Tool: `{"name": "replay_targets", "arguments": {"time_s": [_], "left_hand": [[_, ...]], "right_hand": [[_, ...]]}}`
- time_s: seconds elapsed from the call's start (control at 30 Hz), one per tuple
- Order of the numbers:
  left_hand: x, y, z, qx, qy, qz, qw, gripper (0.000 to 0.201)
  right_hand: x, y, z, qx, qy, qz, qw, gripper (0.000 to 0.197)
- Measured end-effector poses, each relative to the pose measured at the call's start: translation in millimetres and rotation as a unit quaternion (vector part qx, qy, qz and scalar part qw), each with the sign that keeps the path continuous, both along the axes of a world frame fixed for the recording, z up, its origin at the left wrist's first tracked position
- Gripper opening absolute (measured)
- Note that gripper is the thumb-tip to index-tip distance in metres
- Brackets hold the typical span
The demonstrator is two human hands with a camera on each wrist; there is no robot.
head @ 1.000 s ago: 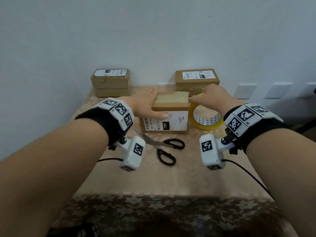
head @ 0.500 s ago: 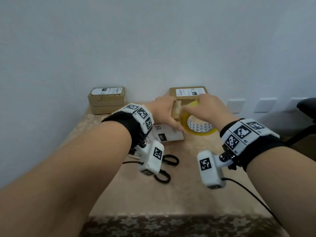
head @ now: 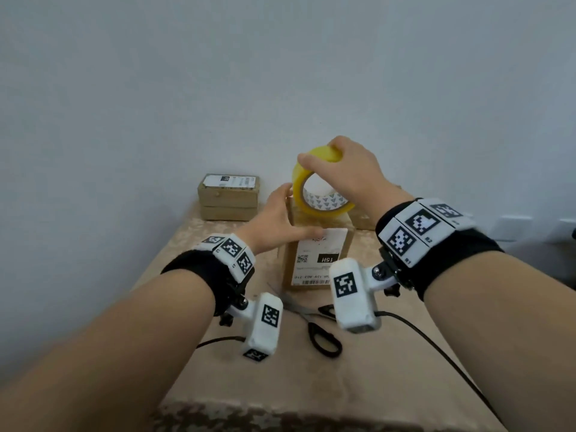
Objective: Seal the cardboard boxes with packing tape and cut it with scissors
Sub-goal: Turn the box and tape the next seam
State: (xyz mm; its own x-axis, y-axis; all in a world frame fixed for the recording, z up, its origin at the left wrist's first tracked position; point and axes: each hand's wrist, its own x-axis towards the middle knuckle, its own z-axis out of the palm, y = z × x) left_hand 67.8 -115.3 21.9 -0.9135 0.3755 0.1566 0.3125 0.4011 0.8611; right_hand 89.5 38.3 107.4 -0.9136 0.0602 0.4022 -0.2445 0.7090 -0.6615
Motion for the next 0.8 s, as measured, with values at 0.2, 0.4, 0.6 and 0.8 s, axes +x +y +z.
{"name": "replay_targets", "arguments": {"time_s": [0.2,0.4,0.6,0.8], "left_hand": [[-8,-14,13,-0.068,0.017,-0.047,0.996,0.059],[-12,-18,9,-0.14,0.027,-0.017,0.99,0.086],[-12,-12,15,-0.156,0.02,-0.019,0.987,0.088],[-15,-11,21,-0.159,0.007,-0.027,0.987,0.09]], "right_hand": [[-9,-26,7,0.091,-0.022,-0.022,0.995,0.044],[-4,28,11,0.283,-0.071,-0.132,0.947,0.041],[-12,38,14,0.258,-0.138,-0.11,0.95,0.04],[-13,40,21,0.273,-0.12,-0.119,0.947,0.039]]}}
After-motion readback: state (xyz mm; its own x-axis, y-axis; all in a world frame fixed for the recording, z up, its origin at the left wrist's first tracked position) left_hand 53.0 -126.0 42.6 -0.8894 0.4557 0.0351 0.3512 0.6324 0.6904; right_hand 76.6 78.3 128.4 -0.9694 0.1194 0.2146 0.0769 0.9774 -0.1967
